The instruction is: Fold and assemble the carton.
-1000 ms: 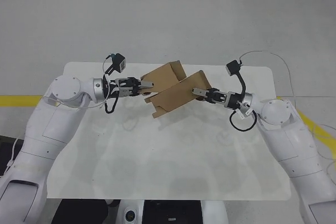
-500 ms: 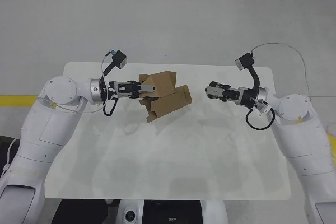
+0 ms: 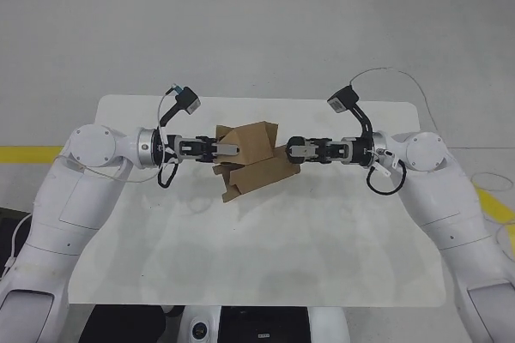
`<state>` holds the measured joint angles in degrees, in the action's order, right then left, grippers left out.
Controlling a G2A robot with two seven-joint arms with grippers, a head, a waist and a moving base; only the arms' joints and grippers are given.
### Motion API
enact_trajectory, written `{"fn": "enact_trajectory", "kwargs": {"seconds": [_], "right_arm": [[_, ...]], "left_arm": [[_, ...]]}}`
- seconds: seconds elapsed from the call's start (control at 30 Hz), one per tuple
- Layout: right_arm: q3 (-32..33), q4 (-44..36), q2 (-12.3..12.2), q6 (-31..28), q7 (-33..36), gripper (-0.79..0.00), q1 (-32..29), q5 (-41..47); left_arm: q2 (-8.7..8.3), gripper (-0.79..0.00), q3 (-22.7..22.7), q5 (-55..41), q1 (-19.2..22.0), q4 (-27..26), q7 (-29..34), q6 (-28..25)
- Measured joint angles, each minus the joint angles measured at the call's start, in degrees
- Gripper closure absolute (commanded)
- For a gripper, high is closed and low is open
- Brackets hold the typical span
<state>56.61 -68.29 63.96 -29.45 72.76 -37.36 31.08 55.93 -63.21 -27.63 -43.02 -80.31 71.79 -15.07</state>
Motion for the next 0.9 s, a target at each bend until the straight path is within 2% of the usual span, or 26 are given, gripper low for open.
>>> {"fn": "enact_trajectory", "kwargs": {"seconds": [0.43,0.9], "right_arm": [[-5.60,7.29,2.77,-1.68,0.39,-0.320,5.25,1.52],[-9.10,10.61,4.51,-1.90,0.18,-0.308,6.94,2.54]], "left_arm": [[0.10,0.000,0.29,-0.23,-0.65,-1.49,1.99,-0.73],[0.18,0.000,0.18,0.22,-0.70,-1.95,1.78,-0.33]]}}
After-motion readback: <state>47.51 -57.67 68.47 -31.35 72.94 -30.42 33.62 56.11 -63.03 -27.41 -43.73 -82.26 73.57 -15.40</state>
